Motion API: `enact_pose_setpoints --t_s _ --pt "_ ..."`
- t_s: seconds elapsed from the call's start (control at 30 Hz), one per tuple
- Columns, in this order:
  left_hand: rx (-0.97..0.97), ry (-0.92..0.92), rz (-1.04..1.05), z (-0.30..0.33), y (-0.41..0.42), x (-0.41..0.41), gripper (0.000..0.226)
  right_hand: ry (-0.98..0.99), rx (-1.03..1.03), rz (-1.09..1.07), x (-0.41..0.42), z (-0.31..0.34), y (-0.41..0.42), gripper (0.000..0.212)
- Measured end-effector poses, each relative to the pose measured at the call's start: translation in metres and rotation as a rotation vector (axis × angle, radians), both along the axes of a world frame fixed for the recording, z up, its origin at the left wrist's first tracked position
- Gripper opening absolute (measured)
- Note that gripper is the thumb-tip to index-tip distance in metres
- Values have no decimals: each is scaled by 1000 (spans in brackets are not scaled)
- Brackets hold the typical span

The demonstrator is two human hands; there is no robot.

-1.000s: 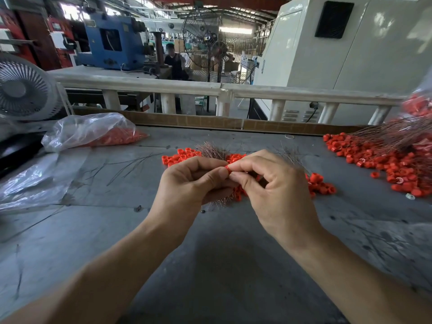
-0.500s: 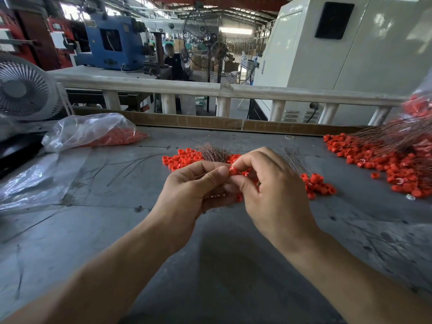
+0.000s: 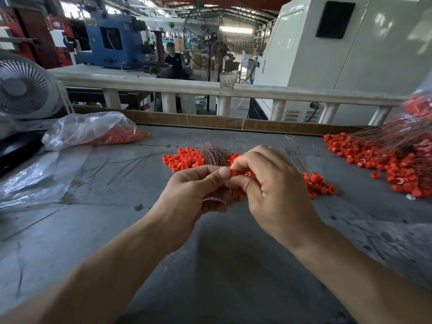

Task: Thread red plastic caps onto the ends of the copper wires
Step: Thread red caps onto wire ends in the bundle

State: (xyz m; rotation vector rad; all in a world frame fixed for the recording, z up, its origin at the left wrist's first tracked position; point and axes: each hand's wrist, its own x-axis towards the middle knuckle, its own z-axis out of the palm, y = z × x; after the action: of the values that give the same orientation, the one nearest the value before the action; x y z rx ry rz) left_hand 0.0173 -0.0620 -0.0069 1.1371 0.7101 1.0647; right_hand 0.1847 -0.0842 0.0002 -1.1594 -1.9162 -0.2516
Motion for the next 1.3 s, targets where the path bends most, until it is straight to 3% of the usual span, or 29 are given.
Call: enact_pose_setpoints --t_s 0.4,0.6,0.73,0.93,1.13,1.3 --pt "97 31 115 -4 5 -1 20 -51 -36 0 0 3 -5 14" --pt "125 69 157 -1 9 -3 27 -27 28 -77 5 3 3 9" --pt "151 160 299 -3 16 -10 15 39 43 -259 29 4 15 15" --pt "243 420 431 -10 28 -20 15 -24 -222 -635 76 2 27 12" --pt "312 688 465 -19 35 -24 16 -87 -369 -741 91 5 29 9" --pt "363 806 520 -21 36 -25 20 -120 -467 -785 91 6 30 8"
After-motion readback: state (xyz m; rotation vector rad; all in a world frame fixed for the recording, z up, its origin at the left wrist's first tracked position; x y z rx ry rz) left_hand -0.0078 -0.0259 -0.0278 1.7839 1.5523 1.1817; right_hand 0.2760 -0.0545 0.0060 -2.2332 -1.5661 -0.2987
